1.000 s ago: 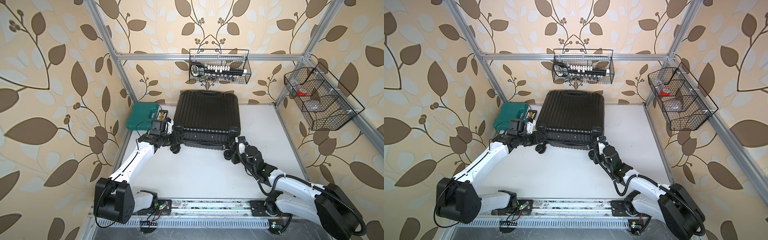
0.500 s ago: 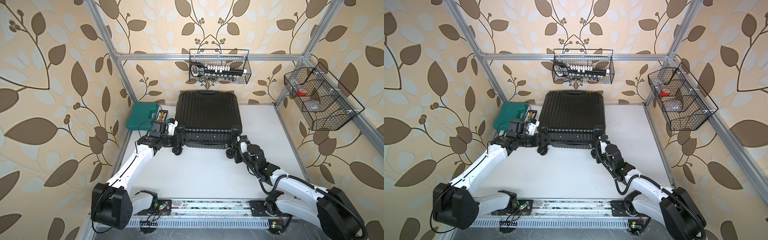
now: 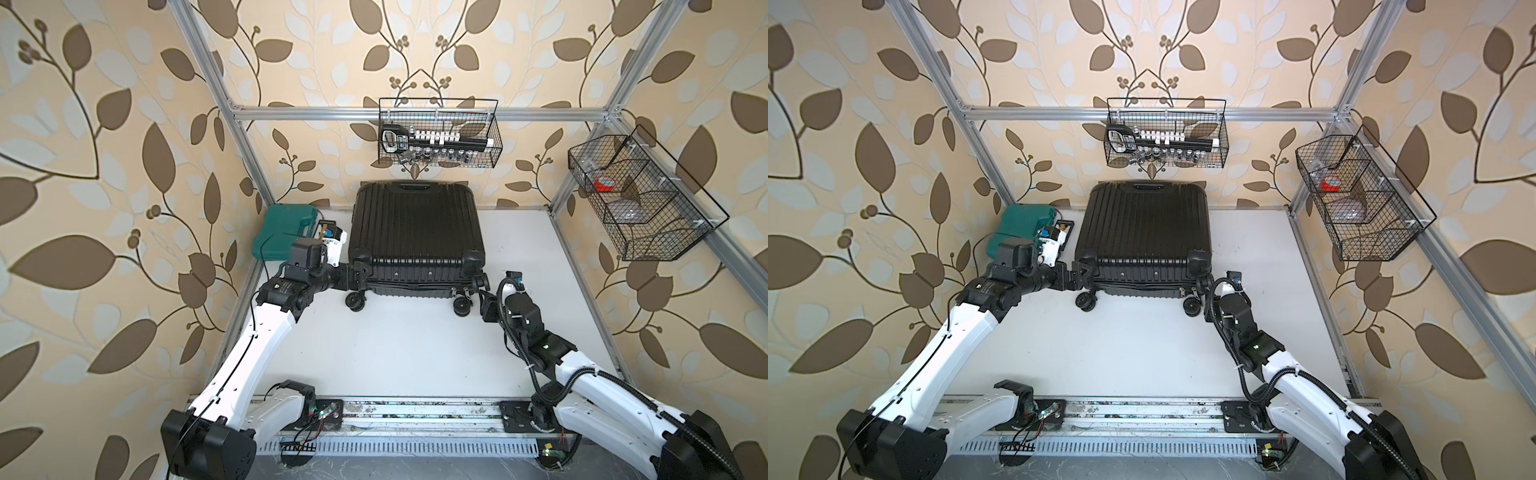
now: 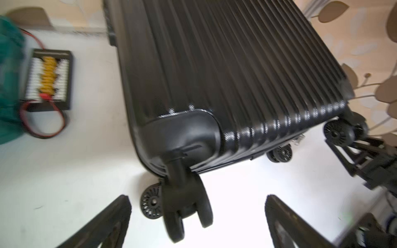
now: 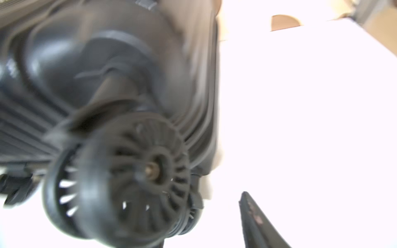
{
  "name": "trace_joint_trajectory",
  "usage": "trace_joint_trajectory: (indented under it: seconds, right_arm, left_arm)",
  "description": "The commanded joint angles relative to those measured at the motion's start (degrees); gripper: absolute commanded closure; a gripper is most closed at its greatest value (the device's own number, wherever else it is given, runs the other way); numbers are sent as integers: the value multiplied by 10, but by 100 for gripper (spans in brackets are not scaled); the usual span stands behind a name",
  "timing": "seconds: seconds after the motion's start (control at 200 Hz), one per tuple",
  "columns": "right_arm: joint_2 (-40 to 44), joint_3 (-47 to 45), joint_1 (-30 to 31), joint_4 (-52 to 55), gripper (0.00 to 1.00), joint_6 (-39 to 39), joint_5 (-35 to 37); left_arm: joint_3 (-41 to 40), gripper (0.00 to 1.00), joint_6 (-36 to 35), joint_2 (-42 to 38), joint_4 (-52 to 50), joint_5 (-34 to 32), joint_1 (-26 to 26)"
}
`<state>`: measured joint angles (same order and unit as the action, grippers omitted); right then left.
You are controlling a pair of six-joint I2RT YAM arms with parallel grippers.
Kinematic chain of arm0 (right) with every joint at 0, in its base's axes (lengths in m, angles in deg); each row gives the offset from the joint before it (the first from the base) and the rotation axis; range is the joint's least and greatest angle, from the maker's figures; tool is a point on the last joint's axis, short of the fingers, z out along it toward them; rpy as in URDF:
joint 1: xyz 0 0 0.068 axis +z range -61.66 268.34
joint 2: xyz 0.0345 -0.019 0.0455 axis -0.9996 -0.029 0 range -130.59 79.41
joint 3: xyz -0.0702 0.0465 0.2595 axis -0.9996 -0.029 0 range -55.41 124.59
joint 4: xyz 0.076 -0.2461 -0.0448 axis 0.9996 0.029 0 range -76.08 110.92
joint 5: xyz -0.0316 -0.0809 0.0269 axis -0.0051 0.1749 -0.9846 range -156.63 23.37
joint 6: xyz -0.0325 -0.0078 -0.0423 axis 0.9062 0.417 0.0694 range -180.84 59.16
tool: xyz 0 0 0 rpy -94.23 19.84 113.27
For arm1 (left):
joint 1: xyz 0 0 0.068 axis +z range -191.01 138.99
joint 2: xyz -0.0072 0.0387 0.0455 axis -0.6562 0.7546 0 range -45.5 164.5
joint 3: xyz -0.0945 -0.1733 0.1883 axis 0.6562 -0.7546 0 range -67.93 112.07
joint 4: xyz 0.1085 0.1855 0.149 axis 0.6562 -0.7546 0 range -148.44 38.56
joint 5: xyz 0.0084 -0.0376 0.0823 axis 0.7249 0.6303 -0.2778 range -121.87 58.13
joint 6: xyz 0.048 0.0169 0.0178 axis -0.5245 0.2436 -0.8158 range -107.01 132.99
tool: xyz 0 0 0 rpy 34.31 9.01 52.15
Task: Close the suitcase zippers
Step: Adjust the suitcase at the center of the board, then reset both arms
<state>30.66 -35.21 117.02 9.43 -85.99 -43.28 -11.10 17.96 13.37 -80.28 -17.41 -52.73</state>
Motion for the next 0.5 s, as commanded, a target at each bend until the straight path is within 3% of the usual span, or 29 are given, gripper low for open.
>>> trace_joint_trajectory:
  seconds: [0.0,0.21,0.395,0.495]
  right_arm:
    - [27,-10,-6,44,41,-59,98]
    - [39,17,-29,104,40,-110,166]
    - [19,23,-83,90,38,-91,154]
    - [0,19,-125,56,38,-64,134]
  left_arm:
    - [4,1,18,-32,27,-157,-6]
    - [-16,1,108,-37,18,-362,-4]
    - [-50,1,173,-29,27,-453,-2]
    - [-88,1,174,-30,65,-467,-2]
